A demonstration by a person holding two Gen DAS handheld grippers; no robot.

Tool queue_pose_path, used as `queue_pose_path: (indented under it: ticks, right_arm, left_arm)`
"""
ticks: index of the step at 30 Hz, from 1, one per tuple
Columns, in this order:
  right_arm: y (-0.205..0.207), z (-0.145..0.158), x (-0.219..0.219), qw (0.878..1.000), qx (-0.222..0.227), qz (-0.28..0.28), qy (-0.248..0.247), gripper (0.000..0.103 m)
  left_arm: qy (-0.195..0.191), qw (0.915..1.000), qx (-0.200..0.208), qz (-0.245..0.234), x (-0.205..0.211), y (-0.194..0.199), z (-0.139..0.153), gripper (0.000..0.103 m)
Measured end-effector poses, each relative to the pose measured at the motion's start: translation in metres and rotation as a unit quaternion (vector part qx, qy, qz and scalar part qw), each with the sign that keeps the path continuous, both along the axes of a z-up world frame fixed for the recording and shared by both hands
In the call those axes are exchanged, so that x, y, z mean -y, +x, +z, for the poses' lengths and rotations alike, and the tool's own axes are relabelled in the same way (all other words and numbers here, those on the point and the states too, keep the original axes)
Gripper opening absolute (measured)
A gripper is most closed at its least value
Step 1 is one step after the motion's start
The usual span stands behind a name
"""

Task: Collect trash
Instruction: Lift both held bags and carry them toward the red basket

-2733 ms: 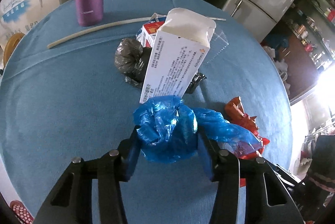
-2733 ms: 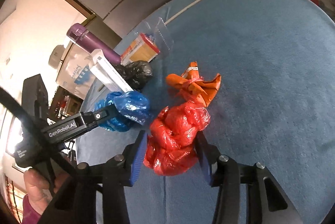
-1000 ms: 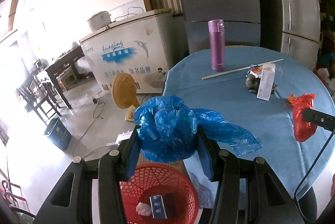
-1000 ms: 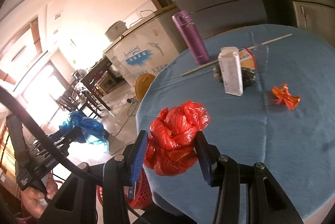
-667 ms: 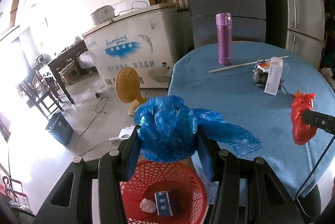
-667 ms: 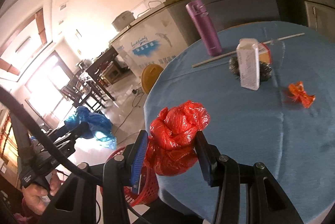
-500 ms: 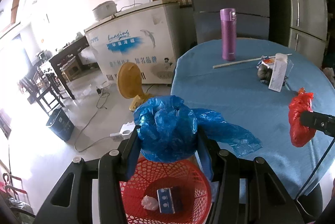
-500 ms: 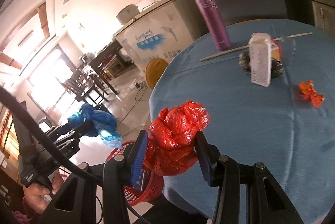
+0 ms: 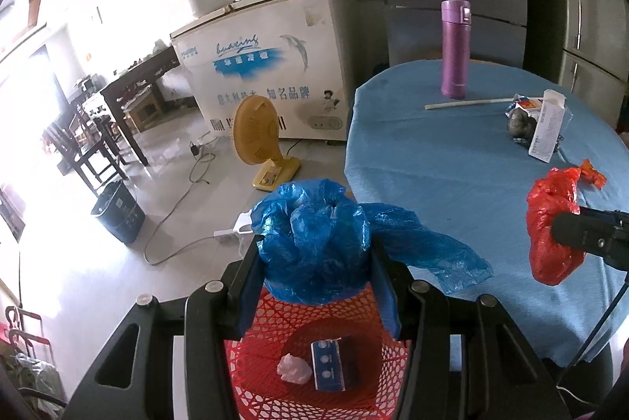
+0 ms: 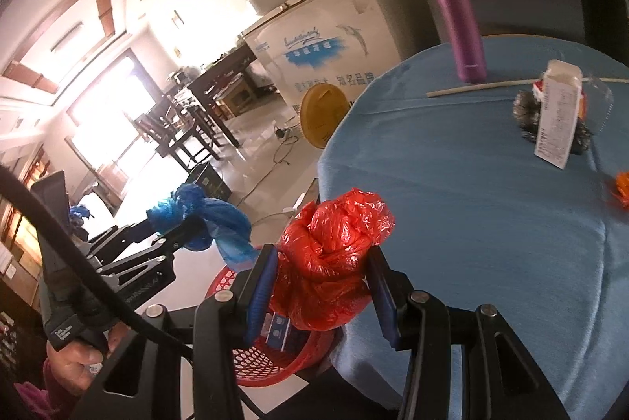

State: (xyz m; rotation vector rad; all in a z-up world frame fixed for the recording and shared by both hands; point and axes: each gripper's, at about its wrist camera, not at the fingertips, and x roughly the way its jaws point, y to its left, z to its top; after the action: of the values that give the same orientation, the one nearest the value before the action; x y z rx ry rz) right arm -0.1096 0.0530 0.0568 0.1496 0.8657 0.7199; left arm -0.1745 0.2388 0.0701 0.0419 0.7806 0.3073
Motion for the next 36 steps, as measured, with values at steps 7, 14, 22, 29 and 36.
queue_pose_path:
  ticks: [7, 14, 22, 29, 36]
  right_arm:
    - [0.002, -0.003, -0.026, 1.0, 0.001, 0.027, -0.005, 0.049]
    - [0.001, -0.007, -0.035, 0.999, 0.006, 0.035, -0.007, 0.049]
    - [0.008, -0.005, 0.001, 1.0, 0.017, -0.02, -0.008, 0.049]
    - [0.023, 0.024, 0.086, 0.99, 0.061, -0.128, 0.005, 0.049]
    - [0.024, 0.047, 0.16, 0.974, 0.095, -0.206, 0.01, 0.049]
  left_arm:
    - [0.0, 0.9999, -0.007, 0.011, -0.008, -0.003, -0.007, 0.052]
    - [0.0, 0.9997, -0.013, 0.022, -0.015, -0.001, -0.01, 0.052]
    - [0.012, 0.9995, 0.007, -0.028, 0.02, 0.016, 0.008, 0.052]
    - [0.047, 0.9919, 0.036, -0.112, 0.094, 0.051, 0.039, 0.052]
    - [0.061, 0.9834, 0.038, -0.167, 0.157, 0.075, 0.053, 0.052]
